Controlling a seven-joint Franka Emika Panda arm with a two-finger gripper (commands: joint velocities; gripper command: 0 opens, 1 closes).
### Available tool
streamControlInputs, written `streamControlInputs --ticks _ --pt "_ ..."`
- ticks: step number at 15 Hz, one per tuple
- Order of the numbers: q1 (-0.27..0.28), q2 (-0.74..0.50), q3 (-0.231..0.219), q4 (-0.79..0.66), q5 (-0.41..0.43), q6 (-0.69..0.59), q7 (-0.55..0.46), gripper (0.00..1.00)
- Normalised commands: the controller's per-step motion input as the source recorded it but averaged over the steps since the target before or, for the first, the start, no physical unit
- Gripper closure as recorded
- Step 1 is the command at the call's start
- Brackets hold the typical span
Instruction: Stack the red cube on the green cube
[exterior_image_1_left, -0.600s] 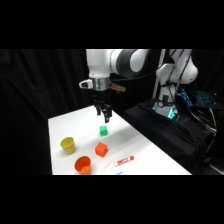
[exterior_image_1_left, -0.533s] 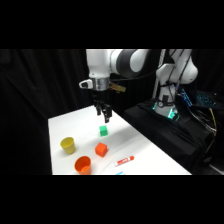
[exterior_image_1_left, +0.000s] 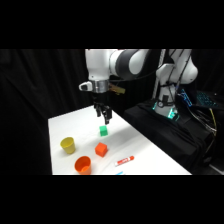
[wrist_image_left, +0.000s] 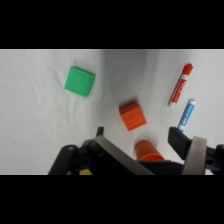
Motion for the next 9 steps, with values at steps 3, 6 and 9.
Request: streamControlInputs --ticks 3,6,9 --pt "-0.006 0.24 0.070 0.27 -0.064 0.03 -0.26 0.00" --pt "-0.004 0.24 0.077 0.28 -0.088 0.03 -0.31 0.00" --pt "0.009 0.22 0.056 0.26 -0.172 0.07 -0.25 0.00"
